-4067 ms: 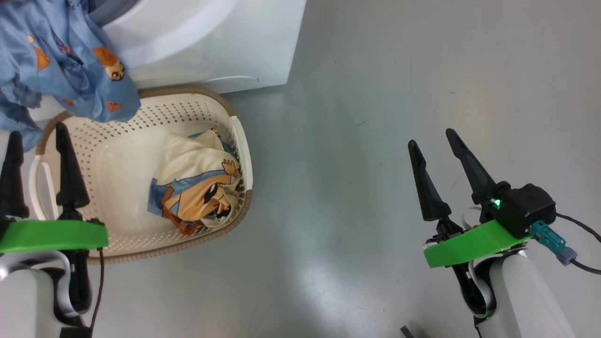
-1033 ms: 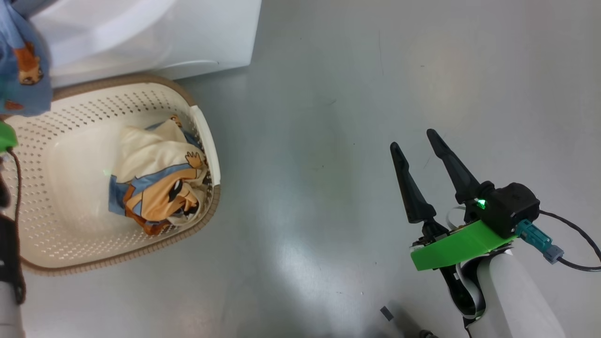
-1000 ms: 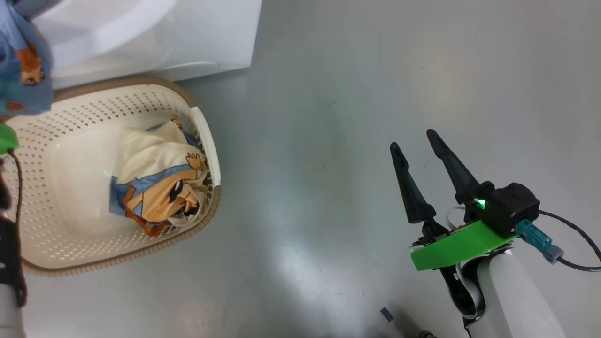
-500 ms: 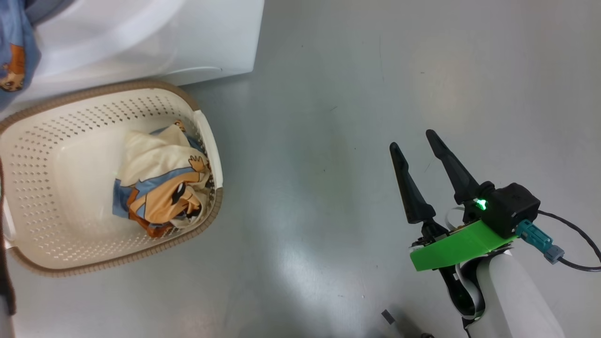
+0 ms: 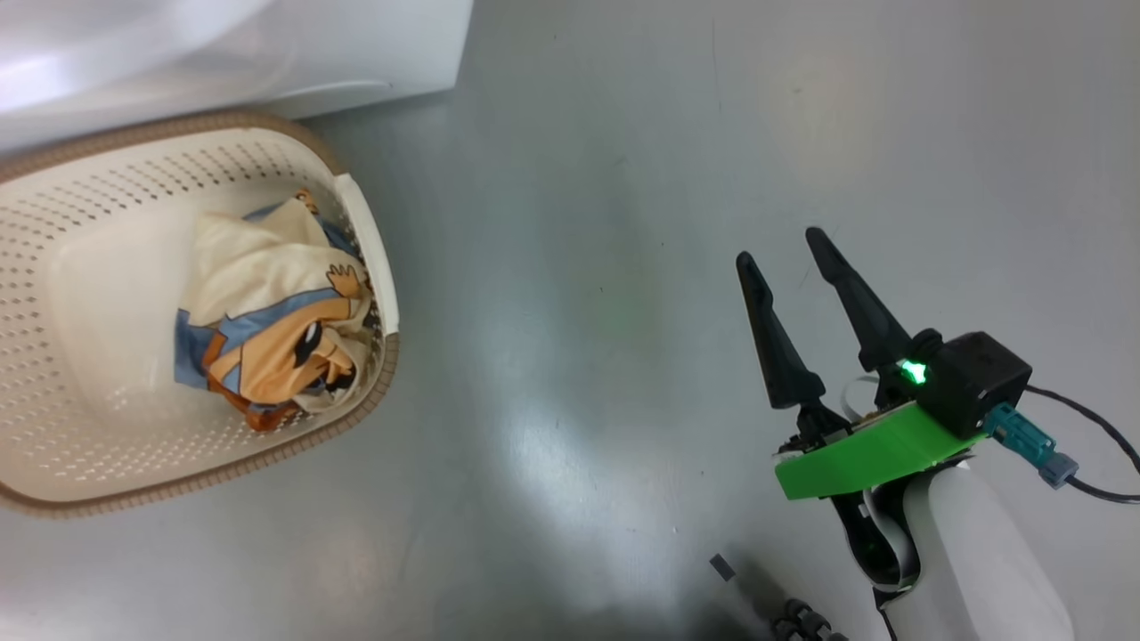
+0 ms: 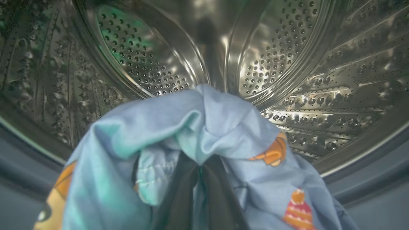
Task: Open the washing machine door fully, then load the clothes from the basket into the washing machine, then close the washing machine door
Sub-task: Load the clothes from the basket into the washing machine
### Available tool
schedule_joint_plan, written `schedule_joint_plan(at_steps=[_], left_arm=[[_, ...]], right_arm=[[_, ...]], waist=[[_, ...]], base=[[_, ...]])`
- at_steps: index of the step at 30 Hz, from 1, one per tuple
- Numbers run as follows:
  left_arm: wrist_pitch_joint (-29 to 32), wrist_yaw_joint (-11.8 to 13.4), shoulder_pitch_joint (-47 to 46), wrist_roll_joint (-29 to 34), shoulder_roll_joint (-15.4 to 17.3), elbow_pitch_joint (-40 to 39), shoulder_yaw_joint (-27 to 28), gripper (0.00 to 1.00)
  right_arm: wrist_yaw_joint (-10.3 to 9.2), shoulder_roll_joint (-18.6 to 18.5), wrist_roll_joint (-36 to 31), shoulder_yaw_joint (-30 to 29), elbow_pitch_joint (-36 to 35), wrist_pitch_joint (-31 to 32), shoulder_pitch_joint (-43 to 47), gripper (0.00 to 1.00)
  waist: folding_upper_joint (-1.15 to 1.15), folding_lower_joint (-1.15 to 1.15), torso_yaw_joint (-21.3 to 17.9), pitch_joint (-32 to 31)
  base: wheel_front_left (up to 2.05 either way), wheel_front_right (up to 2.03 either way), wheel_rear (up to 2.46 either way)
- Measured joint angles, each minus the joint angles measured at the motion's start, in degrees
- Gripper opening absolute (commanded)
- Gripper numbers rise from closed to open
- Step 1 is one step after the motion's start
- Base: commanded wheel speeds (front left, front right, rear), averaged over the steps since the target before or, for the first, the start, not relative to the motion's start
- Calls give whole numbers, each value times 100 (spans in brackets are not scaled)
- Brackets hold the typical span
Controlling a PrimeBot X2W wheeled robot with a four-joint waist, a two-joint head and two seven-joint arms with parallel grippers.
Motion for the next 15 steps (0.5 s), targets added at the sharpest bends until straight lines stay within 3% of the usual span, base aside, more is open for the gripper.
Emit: schedule_joint_plan(at_steps=[9,15], left_arm=[[510,-38,-1177,-59,621,216,-509,0],[513,-38,-1944,-288,901,630,-871,0]], right_arm=[[0,1,78,112,-56,0,-101,100],[0,1,109,242,-53,0,-161,100]], waist=[[0,0,-114,311],[0,0,-277,473]], base=[[0,0,0],[0,0,0]])
